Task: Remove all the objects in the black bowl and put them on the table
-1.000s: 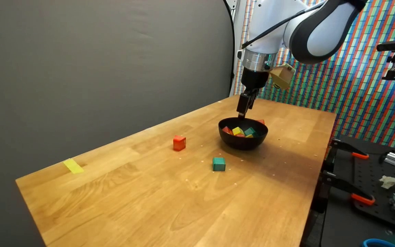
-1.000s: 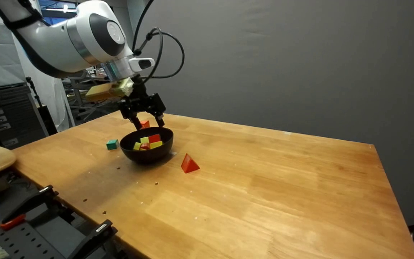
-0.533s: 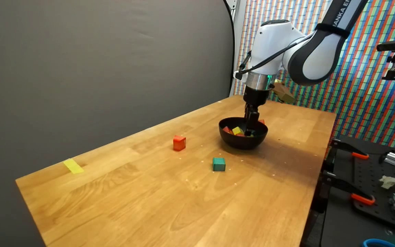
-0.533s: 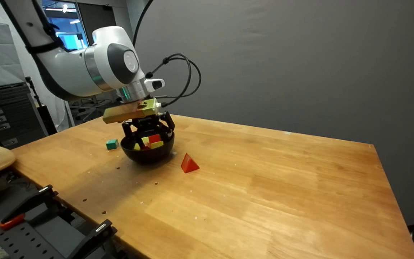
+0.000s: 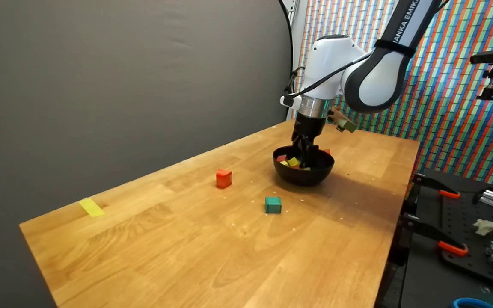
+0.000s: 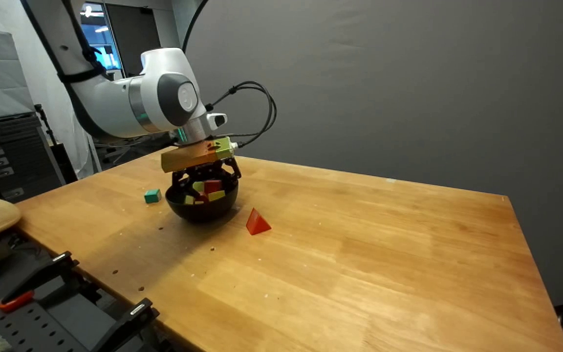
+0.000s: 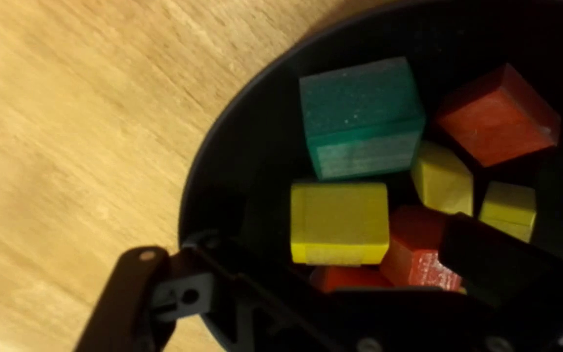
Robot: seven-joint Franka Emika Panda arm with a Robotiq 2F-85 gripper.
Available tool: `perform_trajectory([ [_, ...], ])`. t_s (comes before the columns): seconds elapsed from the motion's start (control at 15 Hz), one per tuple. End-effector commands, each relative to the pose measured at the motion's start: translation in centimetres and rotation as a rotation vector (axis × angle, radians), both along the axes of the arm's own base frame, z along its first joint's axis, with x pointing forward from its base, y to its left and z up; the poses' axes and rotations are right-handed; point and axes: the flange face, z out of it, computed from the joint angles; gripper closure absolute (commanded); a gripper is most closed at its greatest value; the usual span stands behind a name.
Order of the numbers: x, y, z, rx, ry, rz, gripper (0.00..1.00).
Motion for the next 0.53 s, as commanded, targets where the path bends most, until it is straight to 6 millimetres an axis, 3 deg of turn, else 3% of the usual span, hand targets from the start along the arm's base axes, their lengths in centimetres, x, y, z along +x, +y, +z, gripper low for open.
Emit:
perform_trajectory([
  [0.0, 1.4, 0.8, -1.3, 0.061, 0.018, 0.033, 0.0],
  [0.07, 1.5, 1.0, -1.5, 0.077, 0.027, 0.034, 0.25],
  [0.2, 1.7, 1.2, -1.7, 0.103, 0.044, 0.031, 0.32],
  [0.47, 1.5, 0.9, 0.0, 0.093, 0.038, 0.013, 0.64],
])
